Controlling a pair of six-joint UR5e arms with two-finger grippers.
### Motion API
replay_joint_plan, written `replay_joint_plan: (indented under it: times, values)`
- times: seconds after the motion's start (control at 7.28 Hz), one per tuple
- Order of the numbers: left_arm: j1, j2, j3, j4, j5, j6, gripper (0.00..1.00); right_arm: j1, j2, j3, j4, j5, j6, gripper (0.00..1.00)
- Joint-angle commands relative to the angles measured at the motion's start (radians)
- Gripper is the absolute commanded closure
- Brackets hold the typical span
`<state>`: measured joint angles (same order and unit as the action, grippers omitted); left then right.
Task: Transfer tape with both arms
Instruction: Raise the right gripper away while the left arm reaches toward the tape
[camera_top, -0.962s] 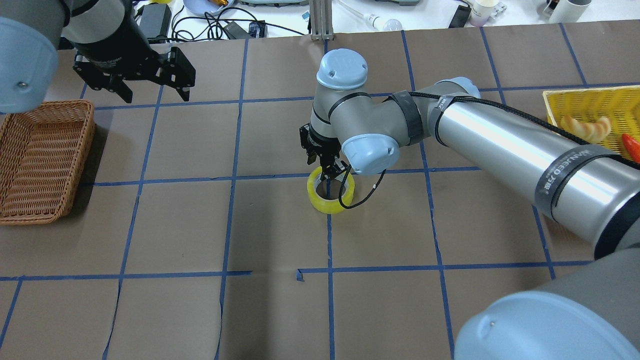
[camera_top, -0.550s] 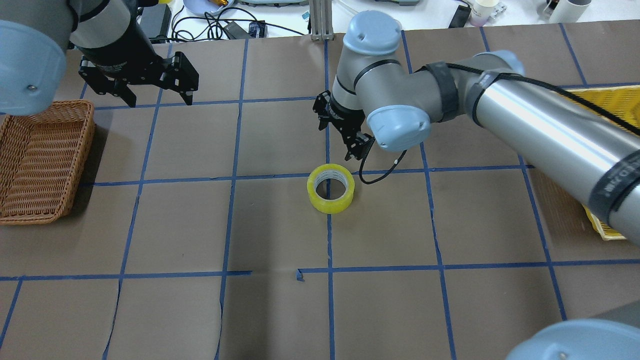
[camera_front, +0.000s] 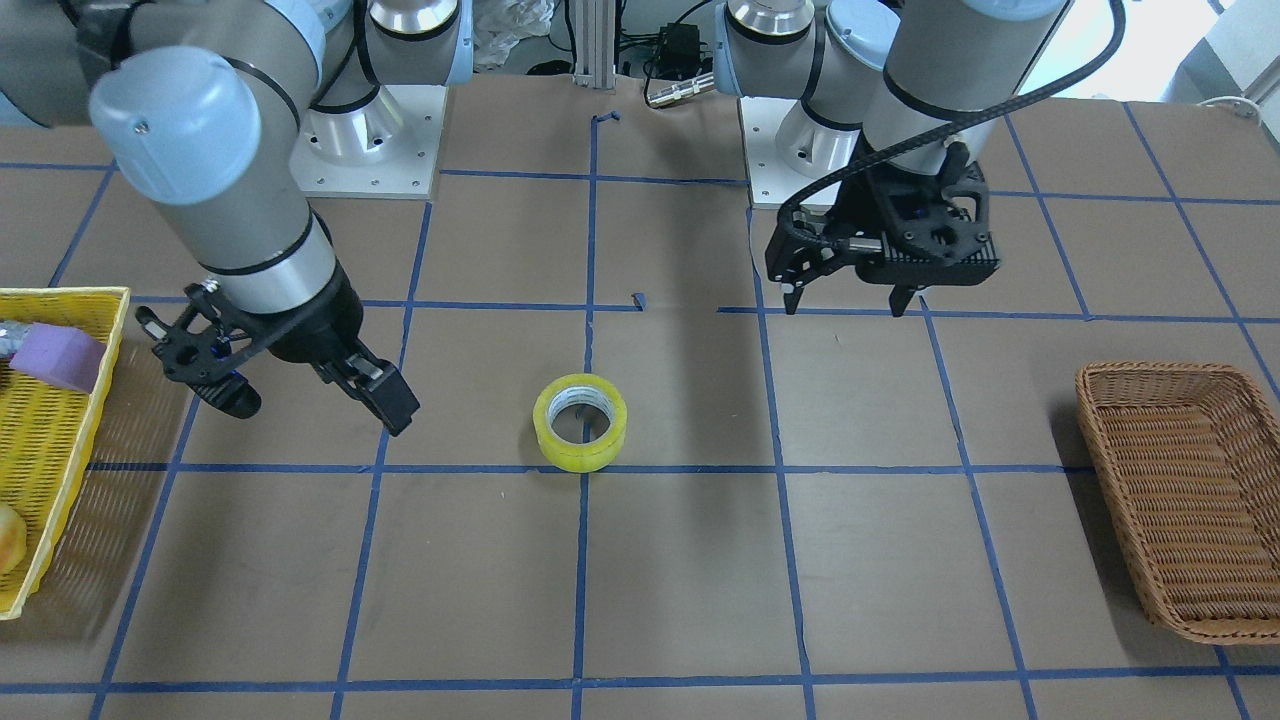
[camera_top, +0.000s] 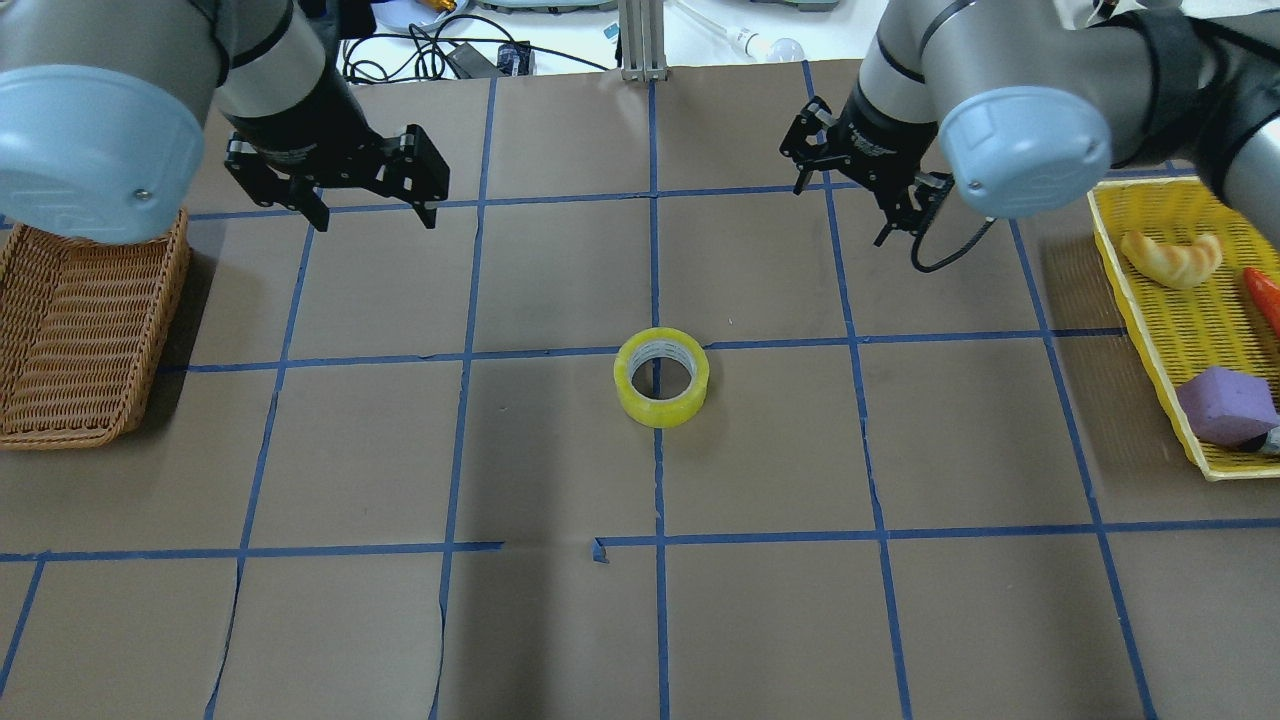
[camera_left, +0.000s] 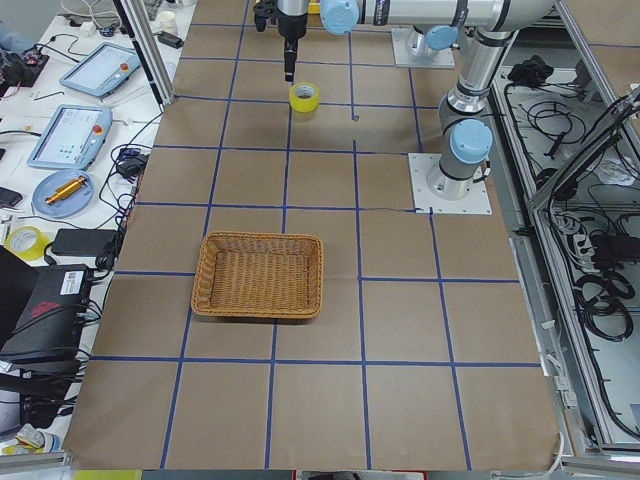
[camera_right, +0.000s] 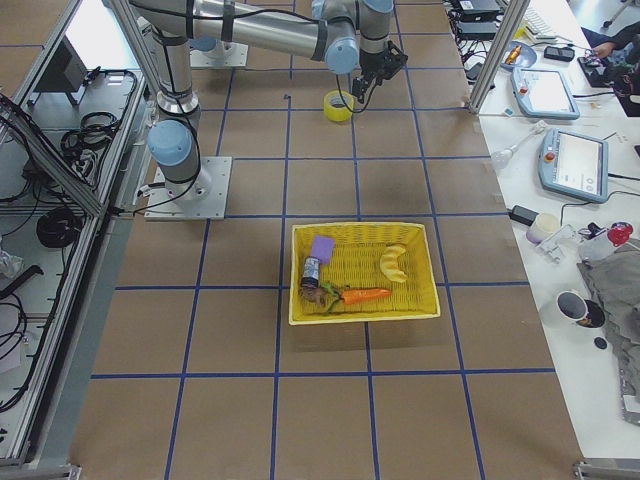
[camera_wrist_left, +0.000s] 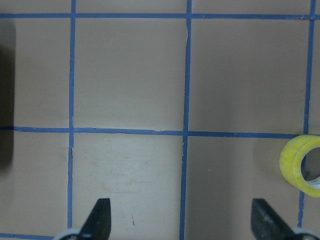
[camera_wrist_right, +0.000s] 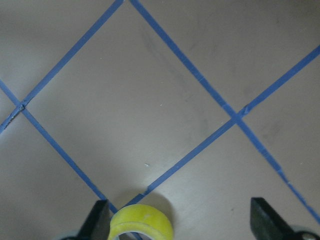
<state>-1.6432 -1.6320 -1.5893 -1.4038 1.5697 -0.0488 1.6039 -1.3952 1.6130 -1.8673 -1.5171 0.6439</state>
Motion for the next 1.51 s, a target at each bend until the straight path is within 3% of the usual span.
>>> replay_joint_plan:
  times: [0.0,0.27,0.41,0.69,0.96,1.1,1.37]
  values:
    - [-0.084,-0.035,-0.155,0.269,-0.039,-0.010,0.00,-0.032,-0.089,-0.004,0.120,-0.123,-0.328,0.00]
    - [-0.159,-0.063,-0.311,0.429,-0.036,-0.054,0.00,-0.038,-0.138,-0.011,0.175,-0.104,-0.362,0.00]
    - [-0.165,-0.098,-0.317,0.481,-0.054,-0.130,0.00,-0.036,-0.146,-0.004,0.181,-0.075,-0.353,0.00]
    - [-0.199,-0.175,-0.317,0.508,-0.176,-0.201,0.00,-0.033,-0.163,-0.001,0.207,-0.069,-0.371,0.00]
    - [-0.225,-0.239,-0.317,0.575,-0.174,-0.236,0.00,-0.035,-0.182,-0.008,0.324,-0.069,-0.473,0.00]
    - [-0.234,-0.265,-0.317,0.627,-0.168,-0.235,0.00,-0.036,-0.182,-0.012,0.326,-0.069,-0.616,0.00]
    - [-0.236,-0.314,-0.311,0.707,-0.163,-0.230,0.00,-0.035,-0.183,-0.013,0.326,-0.072,-0.659,0.00]
